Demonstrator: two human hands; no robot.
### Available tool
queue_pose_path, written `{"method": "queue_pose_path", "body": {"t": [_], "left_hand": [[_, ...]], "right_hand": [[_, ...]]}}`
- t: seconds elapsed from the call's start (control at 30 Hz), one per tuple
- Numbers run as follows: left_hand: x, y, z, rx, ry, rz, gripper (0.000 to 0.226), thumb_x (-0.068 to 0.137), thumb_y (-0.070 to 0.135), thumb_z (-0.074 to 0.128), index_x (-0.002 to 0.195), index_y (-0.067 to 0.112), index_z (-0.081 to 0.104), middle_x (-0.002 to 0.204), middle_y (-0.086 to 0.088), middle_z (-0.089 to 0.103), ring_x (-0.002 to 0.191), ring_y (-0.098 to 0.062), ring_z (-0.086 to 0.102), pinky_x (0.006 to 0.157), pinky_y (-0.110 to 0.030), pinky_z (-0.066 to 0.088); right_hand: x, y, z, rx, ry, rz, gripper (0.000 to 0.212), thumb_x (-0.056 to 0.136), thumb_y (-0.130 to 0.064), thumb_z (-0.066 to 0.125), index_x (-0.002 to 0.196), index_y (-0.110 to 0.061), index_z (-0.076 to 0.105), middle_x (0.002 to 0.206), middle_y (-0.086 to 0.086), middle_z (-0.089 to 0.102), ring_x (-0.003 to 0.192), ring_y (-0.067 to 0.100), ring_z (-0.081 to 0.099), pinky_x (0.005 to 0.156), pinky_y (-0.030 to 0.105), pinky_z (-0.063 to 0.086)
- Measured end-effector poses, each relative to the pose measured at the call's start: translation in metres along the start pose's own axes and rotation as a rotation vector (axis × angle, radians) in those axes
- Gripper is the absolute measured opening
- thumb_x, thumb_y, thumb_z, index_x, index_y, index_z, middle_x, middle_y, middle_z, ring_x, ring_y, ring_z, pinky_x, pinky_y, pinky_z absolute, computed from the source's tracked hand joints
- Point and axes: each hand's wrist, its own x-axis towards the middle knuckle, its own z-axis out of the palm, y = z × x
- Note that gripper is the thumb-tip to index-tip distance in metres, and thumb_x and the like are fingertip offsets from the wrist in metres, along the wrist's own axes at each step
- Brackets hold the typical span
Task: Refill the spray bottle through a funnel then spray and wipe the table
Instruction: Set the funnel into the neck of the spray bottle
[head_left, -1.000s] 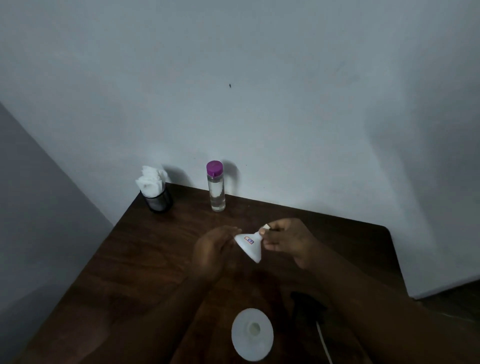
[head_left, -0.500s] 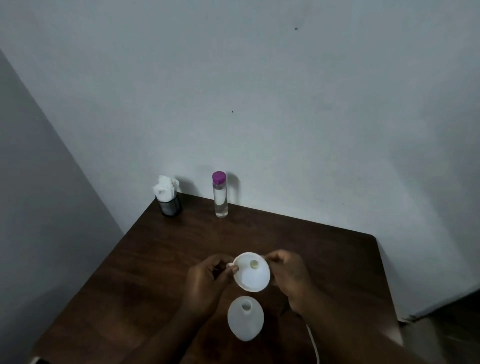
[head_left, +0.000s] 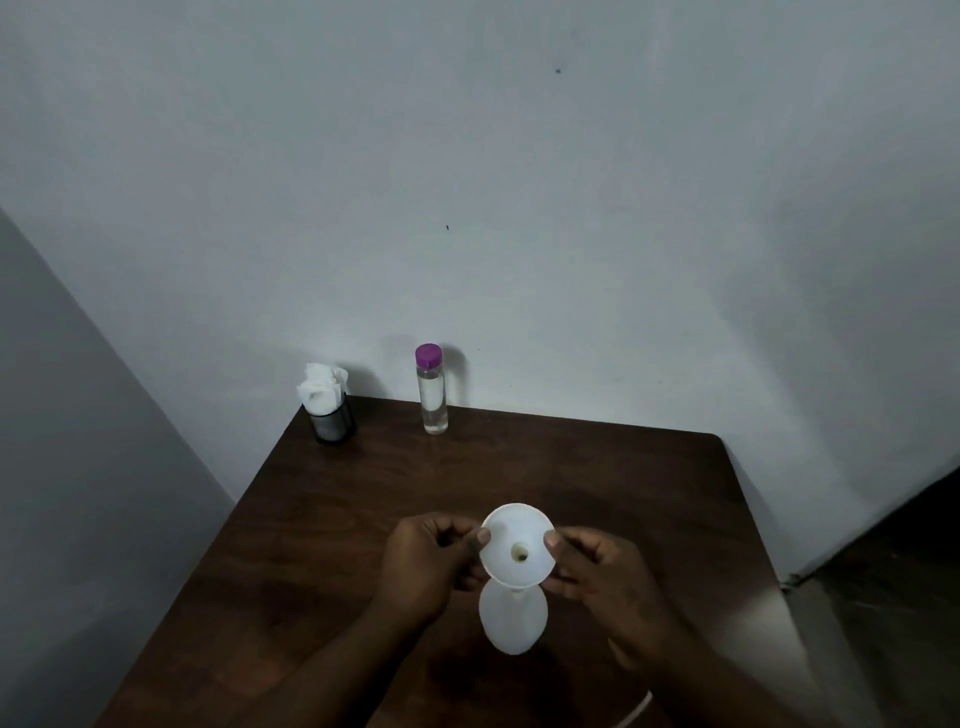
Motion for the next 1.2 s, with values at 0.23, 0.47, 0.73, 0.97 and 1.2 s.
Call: {"method": "queue_pose_path", "body": {"t": [0.23, 0.47, 0.73, 0.97, 1.2], "left_hand": [[-0.004, -0.004, 0.007, -0.04, 0.006, -0.045, 0.016, 0.098, 0.01, 0.066, 0.09, 0.006, 0.079, 0.072, -0.017, 0.075, 0.06, -0.023, 0.072, 0.059, -0.032, 0.062], [-0.004, -0.008, 0.012, 0.02, 0.036, -0.029, 0.017, 0.099, 0.012, 0.064, 0.089, 0.011, 0.079, 0.072, -0.009, 0.077, 0.062, -0.021, 0.074, 0.06, -0.031, 0.062], [-0.004, -0.018, 0.015, 0.023, 0.046, -0.052, 0.015, 0.098, 0.009, 0.065, 0.091, 0.011, 0.079, 0.073, -0.011, 0.077, 0.063, -0.022, 0.074, 0.063, -0.036, 0.064], [-0.004, -0.026, 0.016, 0.07, 0.061, -0.074, 0.014, 0.097, 0.011, 0.065, 0.091, 0.013, 0.078, 0.074, -0.007, 0.077, 0.067, -0.023, 0.075, 0.065, -0.037, 0.065], [-0.003, -0.031, 0.017, 0.055, 0.063, -0.089, 0.014, 0.098, 0.011, 0.065, 0.092, 0.013, 0.078, 0.075, -0.008, 0.077, 0.069, -0.025, 0.076, 0.067, -0.041, 0.065]], "right_hand": [[-0.003, 0.018, -0.003, 0.102, 0.004, 0.062, 0.027, 0.09, -0.022, 0.067, 0.108, -0.001, 0.07, 0.098, 0.013, 0.075, 0.091, 0.025, 0.073, 0.075, 0.035, 0.06], [0.002, 0.024, -0.003, 0.147, 0.005, 0.075, 0.029, 0.093, -0.02, 0.064, 0.11, 0.003, 0.068, 0.099, 0.016, 0.074, 0.092, 0.027, 0.072, 0.08, 0.039, 0.06], [0.007, 0.039, -0.006, 0.146, 0.003, 0.096, 0.03, 0.092, -0.021, 0.064, 0.108, 0.004, 0.068, 0.099, 0.015, 0.074, 0.093, 0.027, 0.072, 0.08, 0.038, 0.059], [0.011, 0.047, -0.006, 0.105, -0.012, 0.157, 0.033, 0.091, -0.024, 0.067, 0.112, 0.001, 0.069, 0.103, 0.013, 0.074, 0.095, 0.024, 0.072, 0.081, 0.039, 0.059], [0.009, 0.045, -0.006, 0.093, 0.001, 0.184, 0.027, 0.091, -0.022, 0.066, 0.109, -0.001, 0.07, 0.101, 0.01, 0.074, 0.091, 0.022, 0.073, 0.076, 0.035, 0.06]]}}
